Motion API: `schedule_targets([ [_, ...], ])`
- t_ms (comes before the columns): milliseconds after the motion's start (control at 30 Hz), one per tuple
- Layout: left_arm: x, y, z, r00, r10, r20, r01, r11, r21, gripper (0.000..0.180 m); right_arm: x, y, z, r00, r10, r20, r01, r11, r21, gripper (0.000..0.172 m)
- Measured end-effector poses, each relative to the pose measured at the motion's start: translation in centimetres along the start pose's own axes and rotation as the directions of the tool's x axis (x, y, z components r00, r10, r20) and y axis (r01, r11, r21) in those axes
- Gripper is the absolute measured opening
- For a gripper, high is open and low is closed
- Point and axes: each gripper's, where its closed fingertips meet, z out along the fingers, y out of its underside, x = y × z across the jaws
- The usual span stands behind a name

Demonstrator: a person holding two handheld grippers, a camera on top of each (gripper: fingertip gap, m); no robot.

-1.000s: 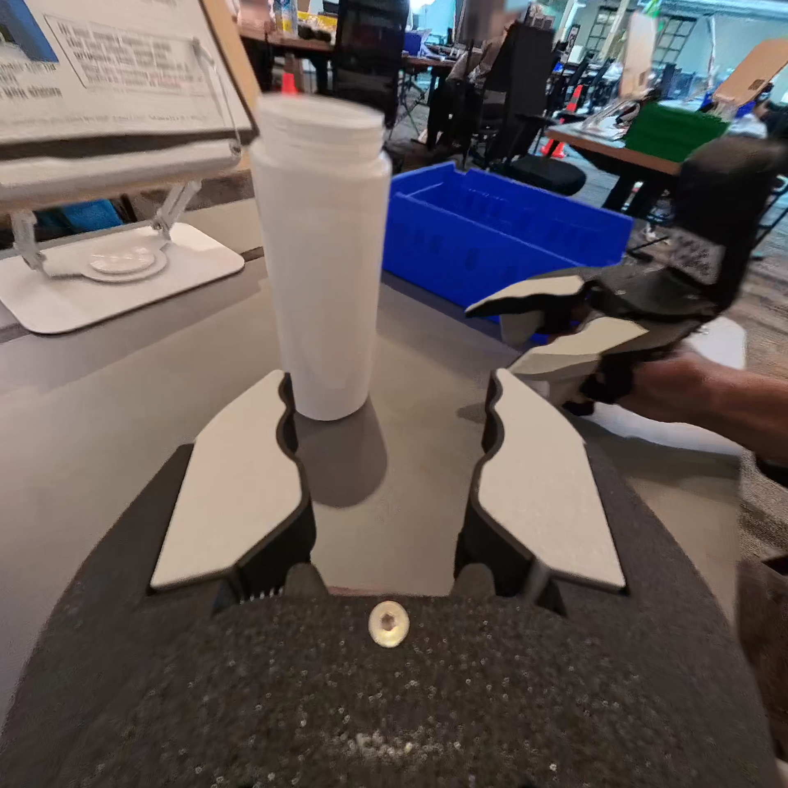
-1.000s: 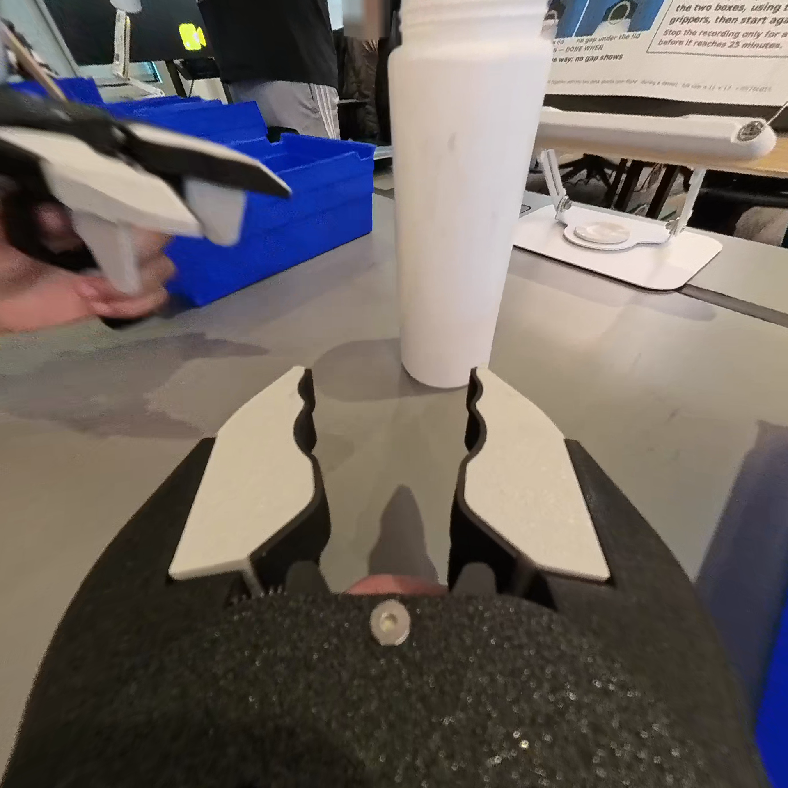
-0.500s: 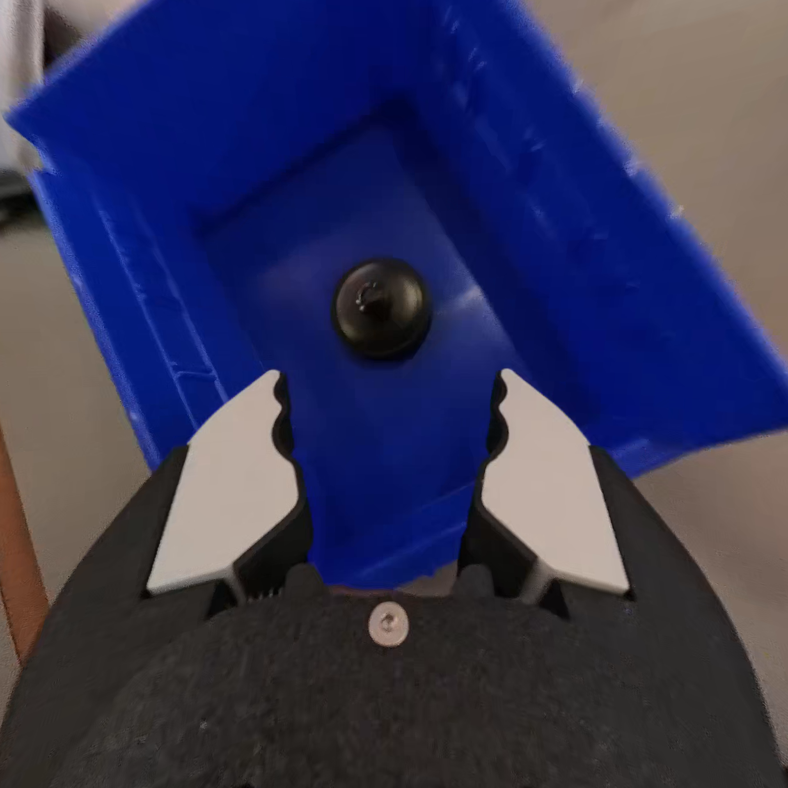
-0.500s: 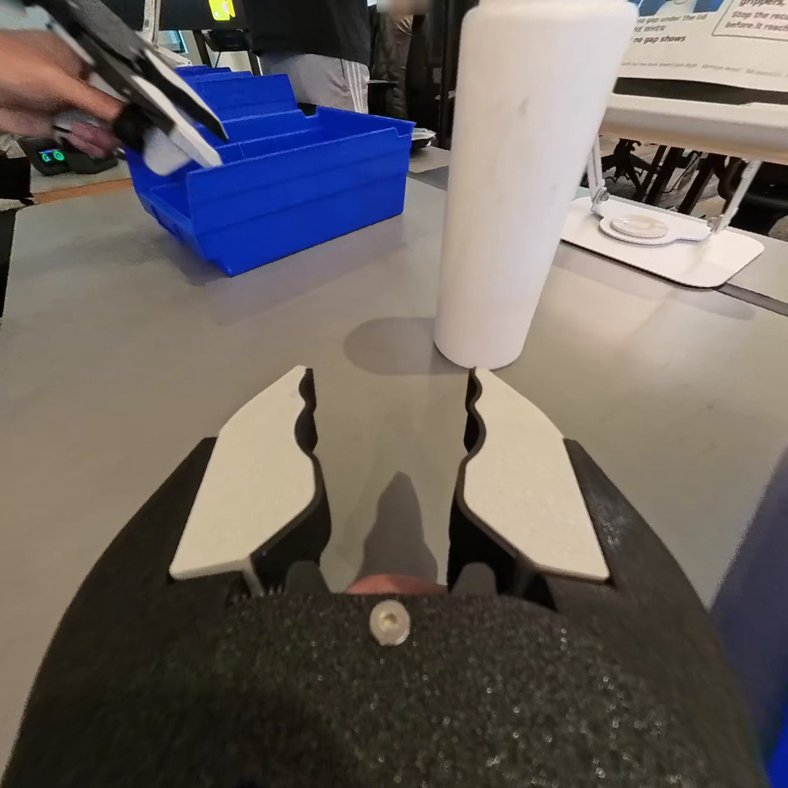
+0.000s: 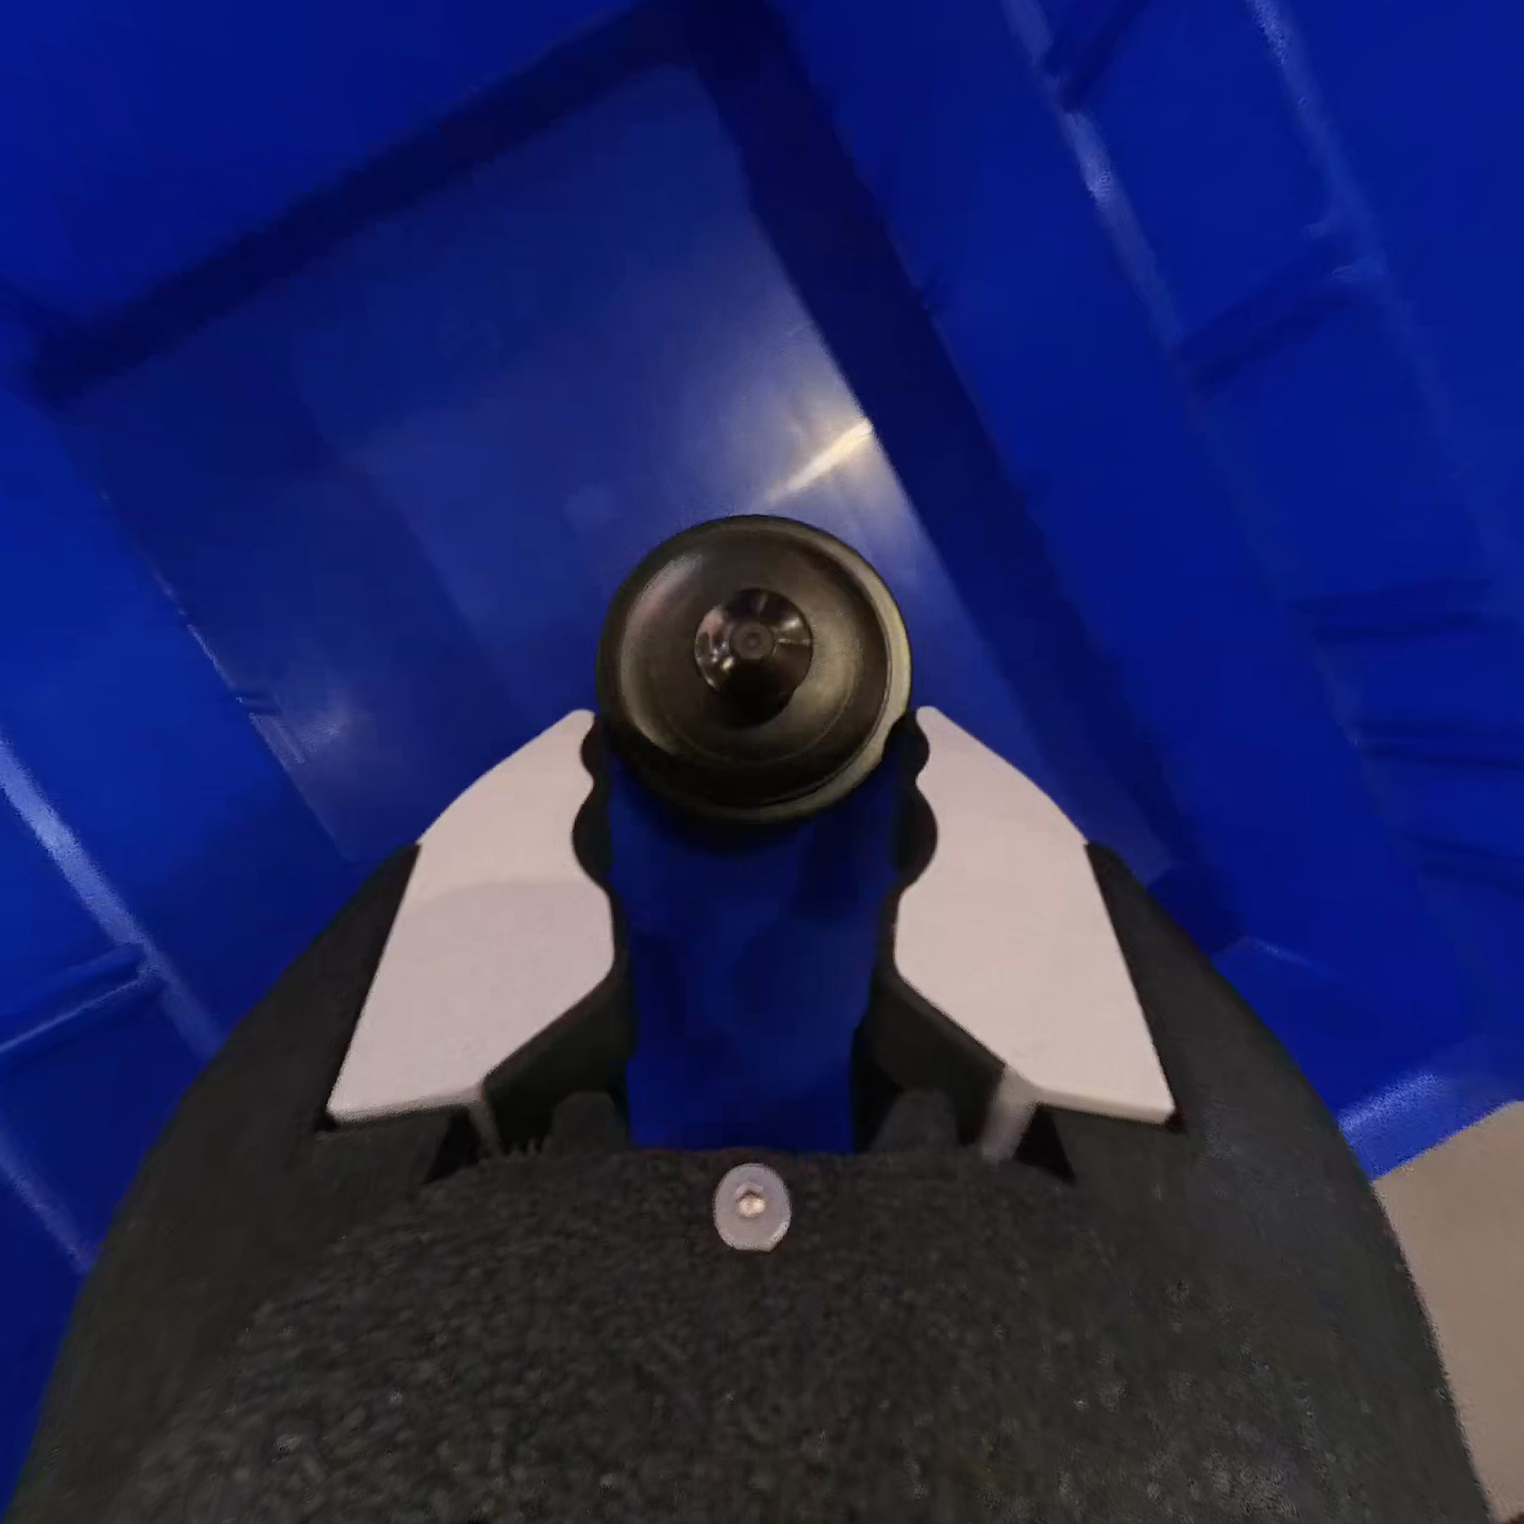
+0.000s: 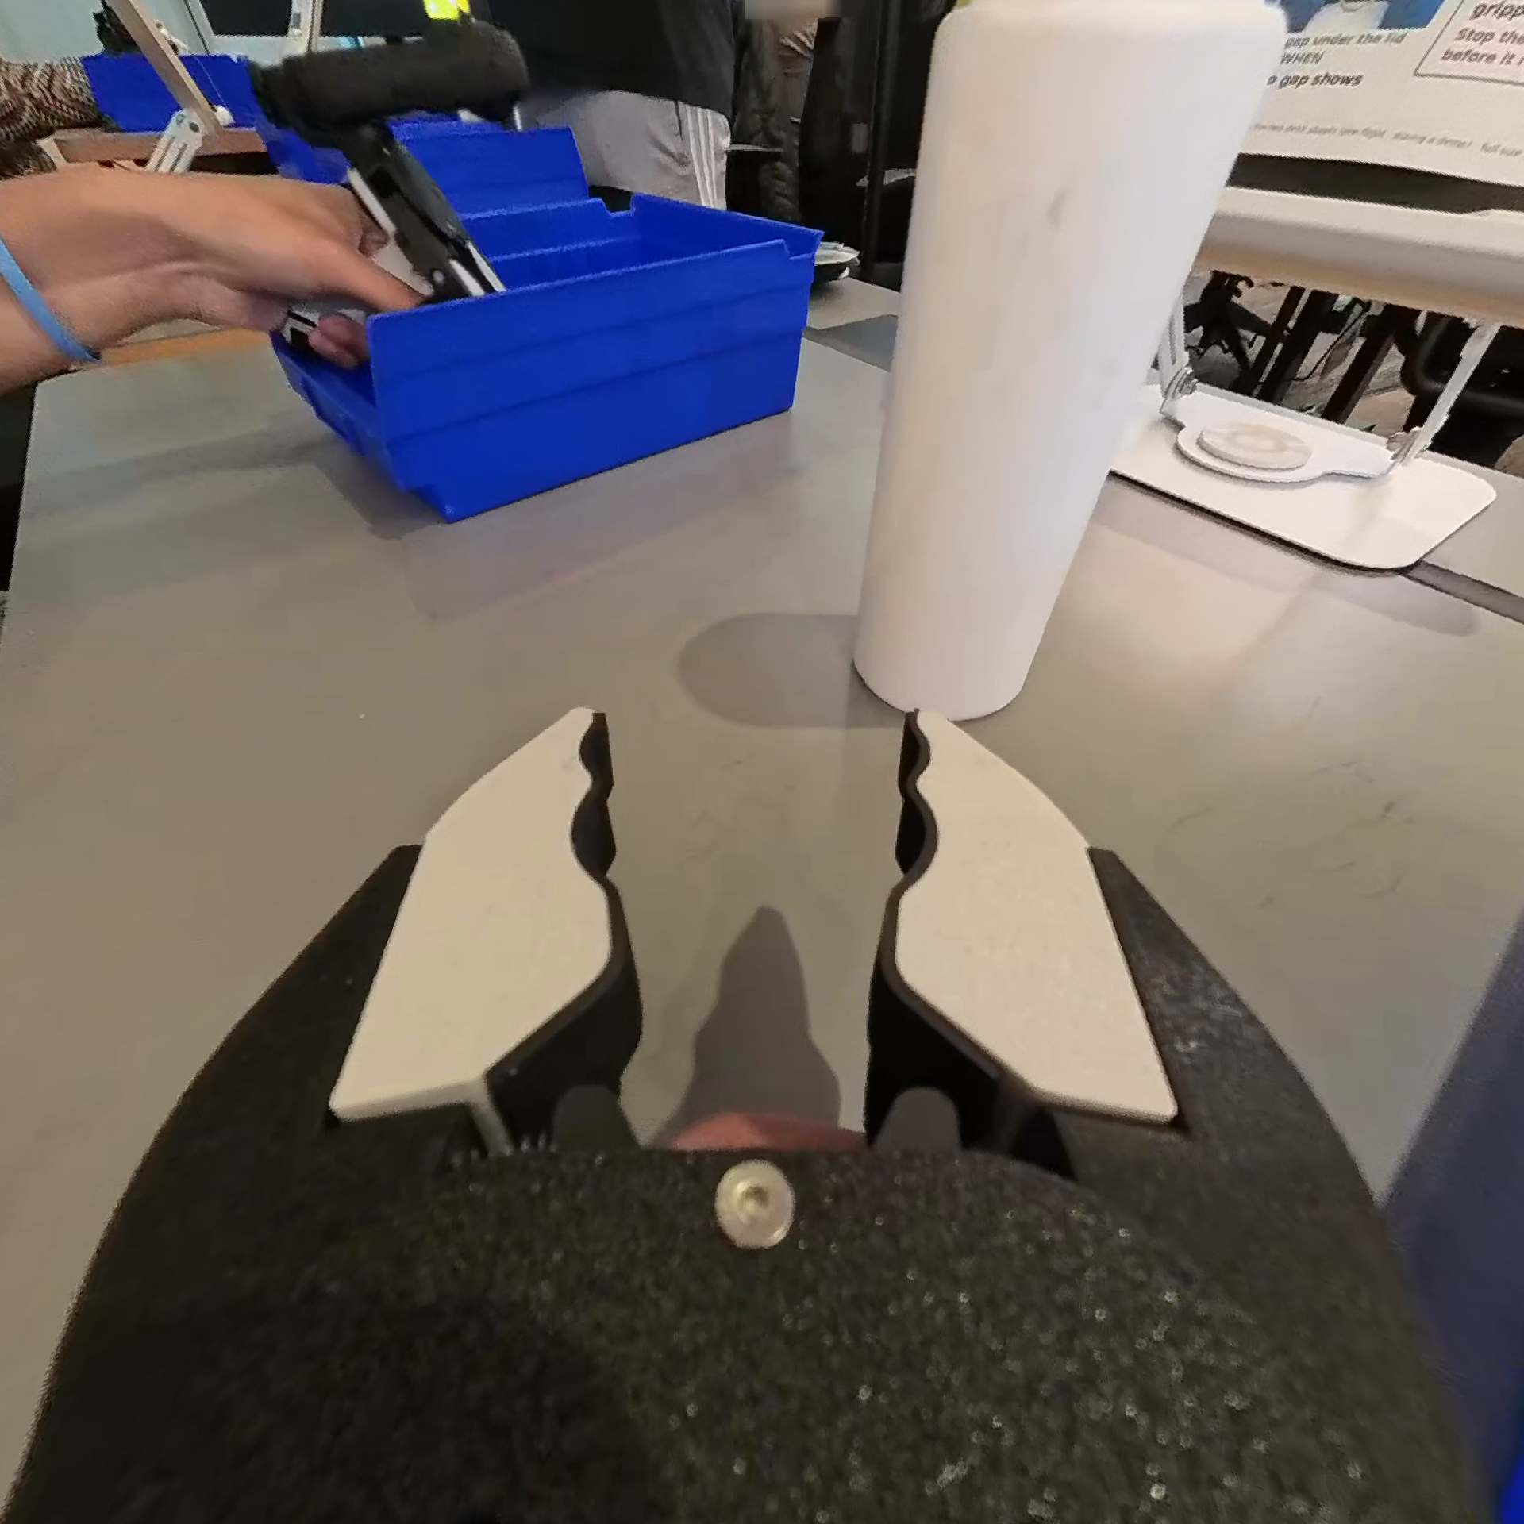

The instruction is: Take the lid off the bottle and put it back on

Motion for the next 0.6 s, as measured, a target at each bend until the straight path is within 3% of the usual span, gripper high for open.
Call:
schedule_targets([
  [133,0.7,-1.0,-2.2,0.993,0.121,0.010,-0.121,0.992,0.043,0.067,0.0,-1.8,0.9,0.999,-0.032,0.021,0.032,0.999,-0.001,0.067],
  [233,2.3,-3.1,-5.7,0.955,0.293,0.054,-0.297,0.949,0.107,0.067,-1.3,-5.0,2.2,0.989,-0.093,0.111,0.094,0.995,-0.009,0.068],
  [433,10.8,-7.6,-12.7,0.720,0.680,0.141,-0.694,0.709,0.123,0.066,-4.3,-11.3,6.6,0.880,-0.406,0.246,0.438,0.894,-0.093,0.077],
  [600,19.9,-9.4,-13.4,0.551,0.833,0.048,-0.828,0.538,0.156,0.066,-5.7,-13.6,10.0,0.823,-0.476,0.311,0.520,0.851,-0.073,0.079],
])
